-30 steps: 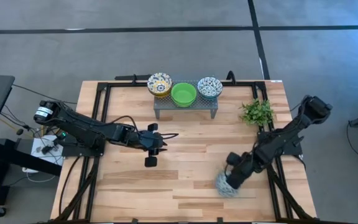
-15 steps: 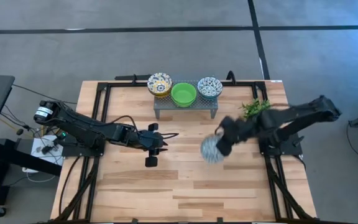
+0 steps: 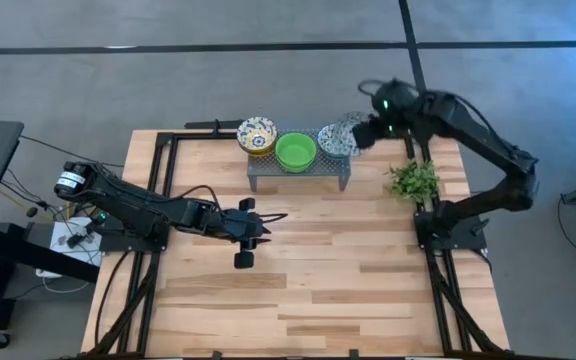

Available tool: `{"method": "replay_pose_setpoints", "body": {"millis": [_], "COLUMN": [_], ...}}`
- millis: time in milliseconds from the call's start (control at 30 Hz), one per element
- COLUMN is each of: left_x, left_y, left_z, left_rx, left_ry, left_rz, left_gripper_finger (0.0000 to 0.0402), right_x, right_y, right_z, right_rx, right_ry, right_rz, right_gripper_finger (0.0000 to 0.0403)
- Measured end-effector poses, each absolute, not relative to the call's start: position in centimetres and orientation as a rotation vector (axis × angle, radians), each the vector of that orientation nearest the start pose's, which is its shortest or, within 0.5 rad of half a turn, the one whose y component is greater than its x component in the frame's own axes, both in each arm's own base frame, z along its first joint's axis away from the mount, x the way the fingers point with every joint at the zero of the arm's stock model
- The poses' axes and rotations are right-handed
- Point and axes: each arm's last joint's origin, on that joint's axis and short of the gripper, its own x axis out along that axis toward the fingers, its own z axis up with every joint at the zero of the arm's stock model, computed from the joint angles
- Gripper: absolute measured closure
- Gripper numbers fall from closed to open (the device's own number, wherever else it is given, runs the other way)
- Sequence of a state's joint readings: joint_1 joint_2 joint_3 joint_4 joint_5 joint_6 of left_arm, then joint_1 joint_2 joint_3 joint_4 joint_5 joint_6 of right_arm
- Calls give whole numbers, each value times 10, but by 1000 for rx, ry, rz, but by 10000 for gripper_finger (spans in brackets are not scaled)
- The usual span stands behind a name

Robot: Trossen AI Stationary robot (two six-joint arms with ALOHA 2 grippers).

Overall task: Pick & Place Mini bowls
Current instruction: Stack the green patterned bowl on top of the green patterned bowls on the shelf

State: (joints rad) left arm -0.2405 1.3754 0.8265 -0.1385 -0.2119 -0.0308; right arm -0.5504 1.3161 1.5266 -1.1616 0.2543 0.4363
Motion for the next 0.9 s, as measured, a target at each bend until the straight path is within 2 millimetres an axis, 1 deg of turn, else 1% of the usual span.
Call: {"method": "replay_pose_setpoints", "body": {"millis": [100, 167, 300, 467, 700, 900], "left_x": [277, 278, 278, 278, 278, 279], "left_y": [-62, -61, -60, -61, -61, -61], "left_z": [225, 226, 227, 227, 227, 227], "left_rx": [124, 126, 134, 134, 133, 132], "left_ry": [663, 652, 646, 641, 638, 635], "left_rz": [-15, -1, 26, 27, 27, 27], "left_gripper_finger": [308, 308, 308, 308, 308, 308], "right_x": [200, 207, 218, 224, 219, 217], "right_y": [-155, -169, -187, -195, -193, -199], "right_z": [381, 376, 360, 347, 351, 349], "right_rx": [555, 568, 653, 673, 674, 677], "right_ry": [826, 814, 836, 908, 897, 898], "right_rz": [-916, -879, -765, -727, -731, -766], "right_gripper_finger": [399, 399, 396, 399, 397, 396]}}
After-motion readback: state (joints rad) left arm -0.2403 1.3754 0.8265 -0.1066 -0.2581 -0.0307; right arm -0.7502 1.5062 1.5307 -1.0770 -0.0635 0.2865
